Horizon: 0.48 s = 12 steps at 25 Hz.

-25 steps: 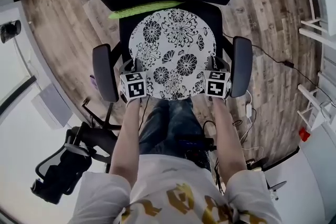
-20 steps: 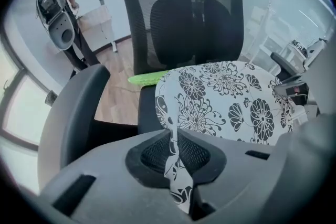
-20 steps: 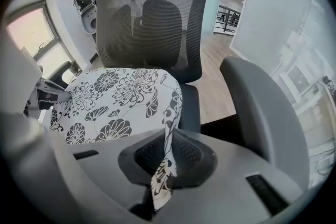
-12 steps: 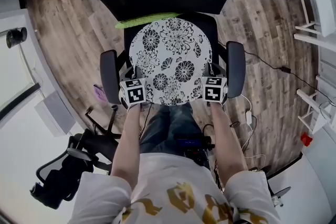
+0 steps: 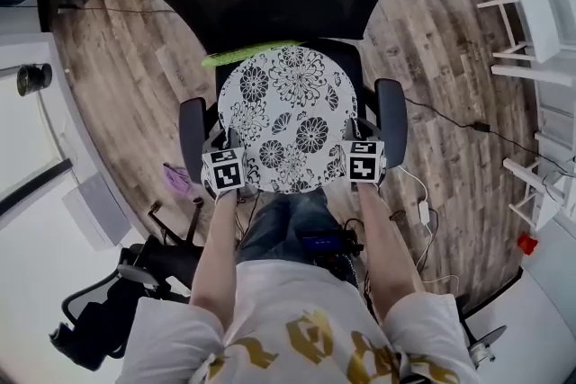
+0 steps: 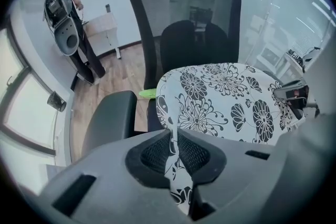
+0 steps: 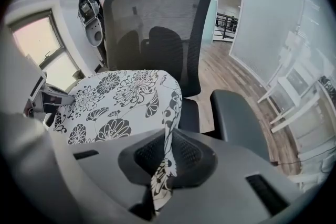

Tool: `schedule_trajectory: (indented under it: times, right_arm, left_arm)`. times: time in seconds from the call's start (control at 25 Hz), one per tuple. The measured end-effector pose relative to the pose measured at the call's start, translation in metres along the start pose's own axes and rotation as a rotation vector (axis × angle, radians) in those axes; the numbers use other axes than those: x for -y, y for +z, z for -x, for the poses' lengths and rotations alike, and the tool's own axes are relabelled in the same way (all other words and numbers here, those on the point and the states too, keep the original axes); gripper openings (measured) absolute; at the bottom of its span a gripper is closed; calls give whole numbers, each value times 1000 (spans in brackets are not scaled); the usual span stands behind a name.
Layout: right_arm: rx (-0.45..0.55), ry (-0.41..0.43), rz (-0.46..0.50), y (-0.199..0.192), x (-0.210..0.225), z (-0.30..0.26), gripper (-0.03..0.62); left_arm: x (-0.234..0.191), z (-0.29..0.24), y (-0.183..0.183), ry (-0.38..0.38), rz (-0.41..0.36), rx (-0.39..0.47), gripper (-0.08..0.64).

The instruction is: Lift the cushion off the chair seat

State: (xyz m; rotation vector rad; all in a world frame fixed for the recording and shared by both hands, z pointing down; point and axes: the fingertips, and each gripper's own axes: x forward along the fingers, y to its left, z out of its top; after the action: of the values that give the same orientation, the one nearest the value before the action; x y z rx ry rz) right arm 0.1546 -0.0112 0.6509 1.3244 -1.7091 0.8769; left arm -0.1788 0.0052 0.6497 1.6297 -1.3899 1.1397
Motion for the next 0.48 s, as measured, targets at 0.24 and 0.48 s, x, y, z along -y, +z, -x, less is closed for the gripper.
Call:
schedule_trajectory:
  times: [0.24, 0.48]
  right_arm:
    - [41, 26, 38, 13, -10, 23, 23]
    - [92, 18, 17, 26, -19, 50, 23]
  left_arm:
    - [-6, 27, 12, 8, 5, 46, 32]
    - [-14, 51, 23, 8, -21, 95, 32]
